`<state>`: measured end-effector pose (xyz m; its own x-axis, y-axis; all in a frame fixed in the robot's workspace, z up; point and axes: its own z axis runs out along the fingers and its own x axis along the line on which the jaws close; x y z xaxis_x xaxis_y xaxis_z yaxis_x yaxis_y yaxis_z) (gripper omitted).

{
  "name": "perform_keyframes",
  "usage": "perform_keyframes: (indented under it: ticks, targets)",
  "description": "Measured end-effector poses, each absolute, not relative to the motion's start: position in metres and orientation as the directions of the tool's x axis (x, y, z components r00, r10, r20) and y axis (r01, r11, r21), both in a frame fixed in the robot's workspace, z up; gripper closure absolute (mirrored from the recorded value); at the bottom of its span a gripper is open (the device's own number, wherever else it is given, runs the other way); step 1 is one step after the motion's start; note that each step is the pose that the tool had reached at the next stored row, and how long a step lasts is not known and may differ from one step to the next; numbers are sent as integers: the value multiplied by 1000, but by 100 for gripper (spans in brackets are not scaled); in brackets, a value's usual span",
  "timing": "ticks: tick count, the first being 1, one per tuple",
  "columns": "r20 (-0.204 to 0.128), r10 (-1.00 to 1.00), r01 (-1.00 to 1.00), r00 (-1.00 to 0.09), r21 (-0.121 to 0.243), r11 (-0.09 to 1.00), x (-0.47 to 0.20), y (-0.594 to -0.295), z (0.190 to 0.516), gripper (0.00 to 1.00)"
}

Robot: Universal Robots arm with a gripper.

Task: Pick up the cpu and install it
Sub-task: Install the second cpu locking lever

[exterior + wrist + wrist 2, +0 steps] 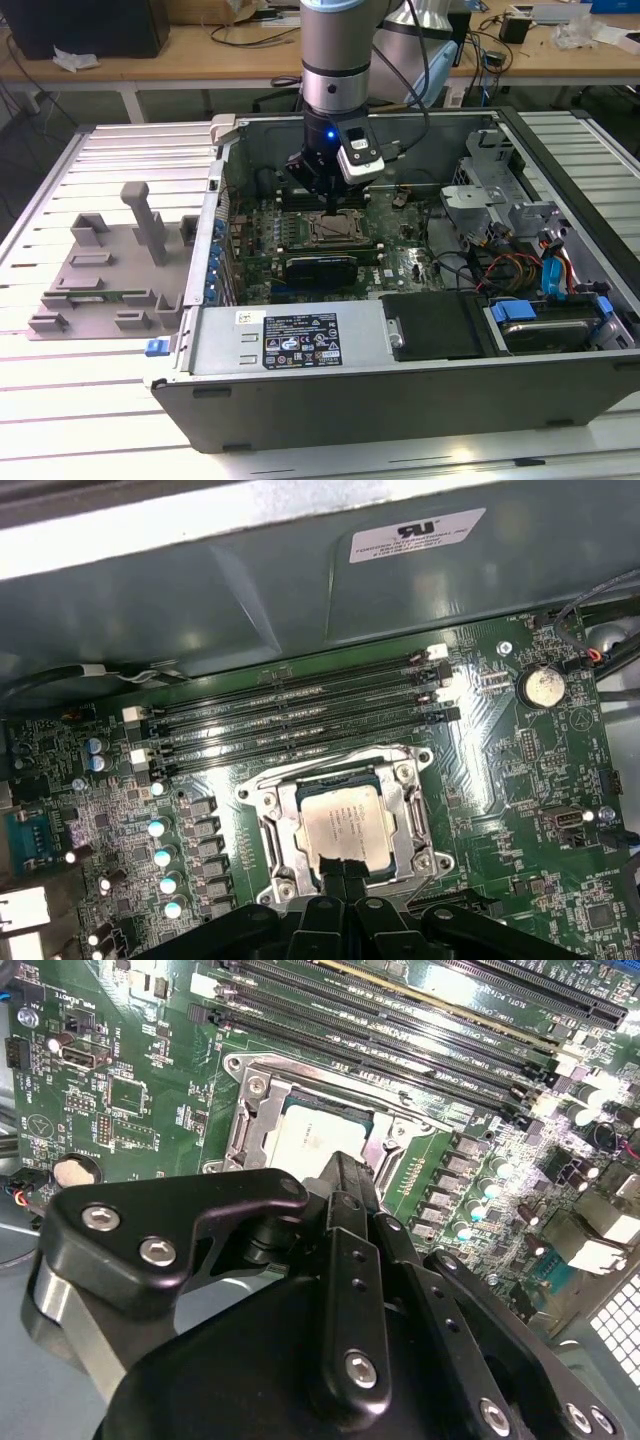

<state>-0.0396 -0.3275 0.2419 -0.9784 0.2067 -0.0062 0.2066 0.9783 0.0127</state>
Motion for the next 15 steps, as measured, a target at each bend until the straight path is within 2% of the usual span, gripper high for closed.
perform_keyframes:
  ticks: [15]
  targets:
    - [-7, 119, 119, -993, 11, 993, -38, -330, 248, 89]
